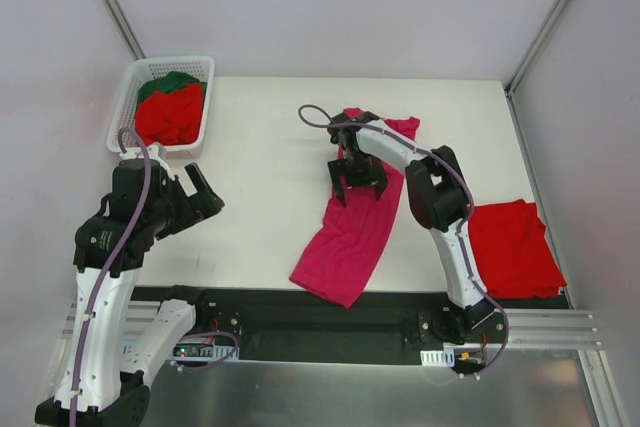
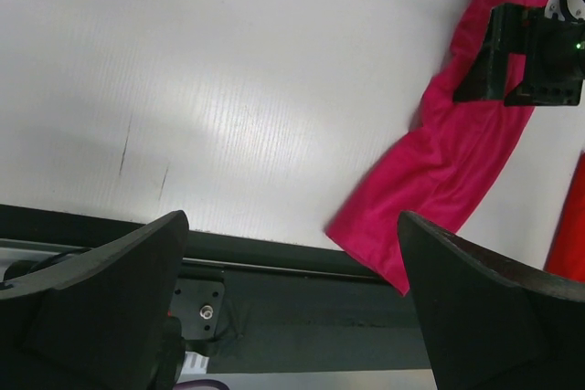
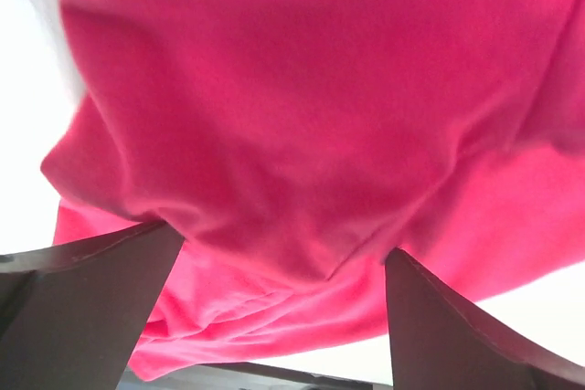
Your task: Fold and stack the t-shirts
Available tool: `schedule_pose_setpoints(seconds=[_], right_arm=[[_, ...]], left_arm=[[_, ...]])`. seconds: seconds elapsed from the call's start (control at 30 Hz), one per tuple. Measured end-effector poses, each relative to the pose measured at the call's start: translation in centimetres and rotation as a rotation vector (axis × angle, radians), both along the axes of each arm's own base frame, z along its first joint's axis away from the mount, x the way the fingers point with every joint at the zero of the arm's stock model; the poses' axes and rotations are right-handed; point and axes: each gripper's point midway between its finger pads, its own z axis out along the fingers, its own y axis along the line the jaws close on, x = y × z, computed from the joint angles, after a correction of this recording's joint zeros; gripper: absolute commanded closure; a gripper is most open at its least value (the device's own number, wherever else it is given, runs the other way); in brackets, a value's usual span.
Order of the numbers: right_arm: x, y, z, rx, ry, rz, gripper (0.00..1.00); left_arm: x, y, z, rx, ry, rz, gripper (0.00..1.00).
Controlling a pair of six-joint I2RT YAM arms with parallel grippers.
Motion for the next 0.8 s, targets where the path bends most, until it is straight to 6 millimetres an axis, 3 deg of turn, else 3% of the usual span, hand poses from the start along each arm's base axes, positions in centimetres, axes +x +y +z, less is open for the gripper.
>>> schedule_pose_setpoints(seconds=[0.4, 0.8], right_arm=[[6.4, 3.8, 0.4, 0.168, -0.029, -0.044, 0.04], [9.9, 6.3, 1.4, 0.354, -0.102, -0.055, 0.04]], left_arm=[[-0.3, 0.1, -0.5, 0.014, 0.030, -0.011, 0.01], [0.1, 0.0, -0.9, 0.018, 0.058, -0.012, 0.01]])
